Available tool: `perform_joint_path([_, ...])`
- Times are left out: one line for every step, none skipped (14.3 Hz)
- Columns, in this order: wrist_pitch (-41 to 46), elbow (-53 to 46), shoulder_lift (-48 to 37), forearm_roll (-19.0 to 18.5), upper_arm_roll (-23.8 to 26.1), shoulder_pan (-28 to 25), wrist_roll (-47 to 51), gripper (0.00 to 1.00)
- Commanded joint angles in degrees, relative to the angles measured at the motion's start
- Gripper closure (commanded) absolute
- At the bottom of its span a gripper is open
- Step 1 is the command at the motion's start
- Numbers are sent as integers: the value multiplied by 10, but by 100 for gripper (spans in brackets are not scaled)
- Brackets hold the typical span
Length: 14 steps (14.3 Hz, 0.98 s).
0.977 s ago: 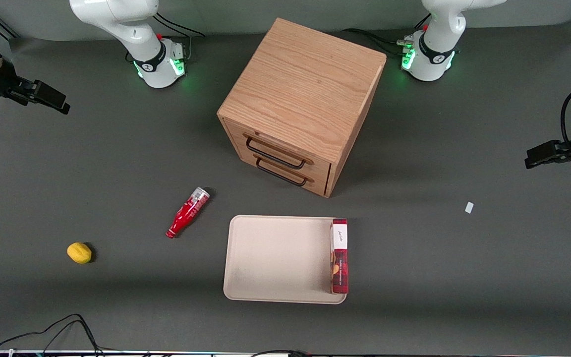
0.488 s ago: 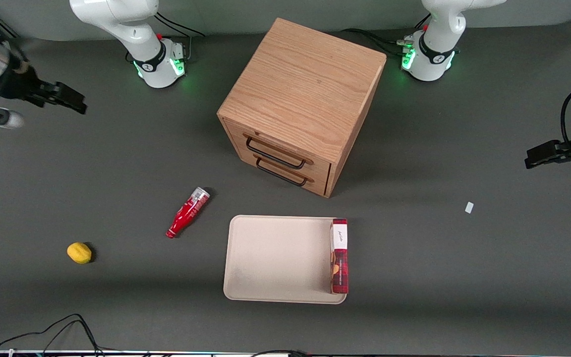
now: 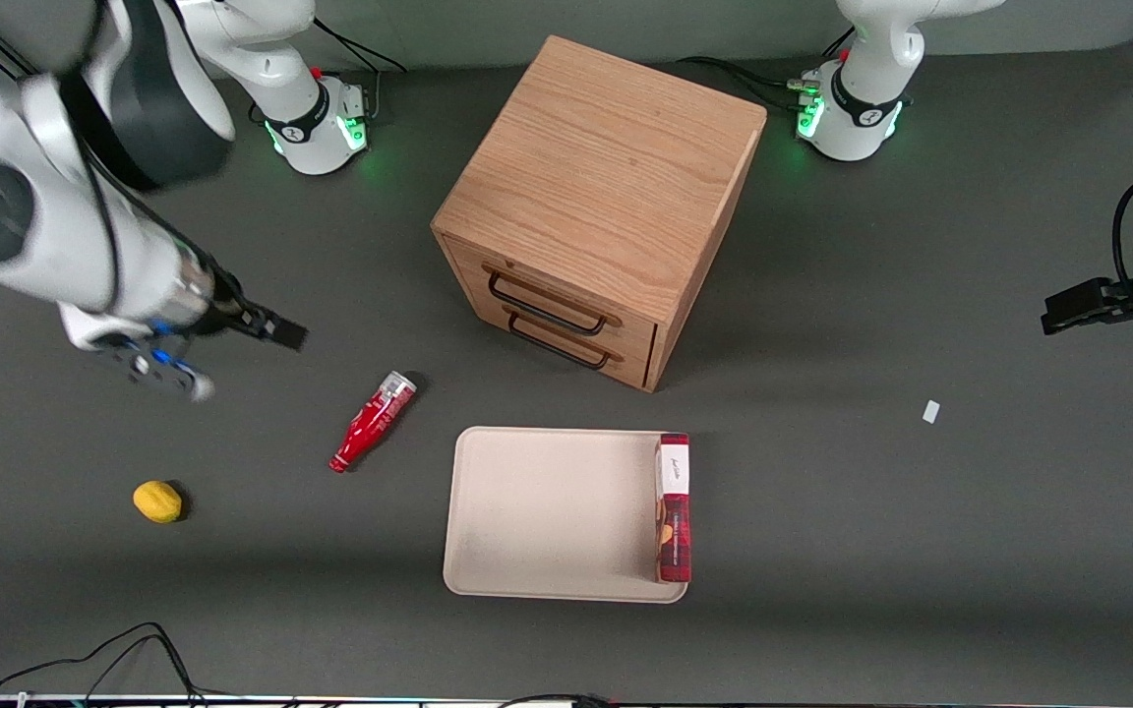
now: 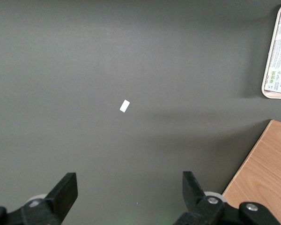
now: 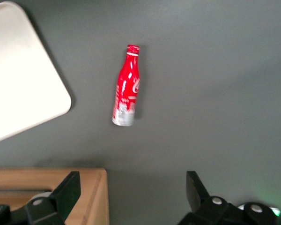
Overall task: Place coke bottle on tray
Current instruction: 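Lower the open right gripper over the bottle and close it around the bottle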
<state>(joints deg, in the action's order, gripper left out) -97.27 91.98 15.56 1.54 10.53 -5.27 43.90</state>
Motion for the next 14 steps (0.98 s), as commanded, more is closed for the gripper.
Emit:
perform_joint_path([-78, 18, 68, 8, 3, -2, 84, 0])
perform_joint_path([-119, 38, 85, 7, 3, -2, 89, 0])
perform_joint_path([-167, 63, 95, 6, 3, -4, 91, 0])
perform_joint_path([-212, 85, 105, 4, 3, -4, 99, 0])
perform_joint_path([-250, 104, 117, -5, 2, -4, 106, 0])
perform_joint_path([-283, 120, 127, -21, 3, -5, 116, 0])
perform_joint_path([-309, 135, 135, -35, 3, -10, 131, 0])
perform_joint_path([-331, 146, 143, -51, 3, -12, 144, 0])
perform_joint_path([-355, 159, 150, -63, 3, -13, 152, 0])
perform_joint_path([-383, 171, 156, -70, 3, -13, 158, 0])
perform_joint_path([-410, 182, 163, -71, 2, -13, 160, 0])
perform_joint_path([-427, 188, 170, -72, 2, -14, 160, 0])
perform_joint_path([-434, 189, 176, -82, 1, -13, 160, 4])
perform_joint_path([-436, 191, 179, -111, 2, -13, 160, 46])
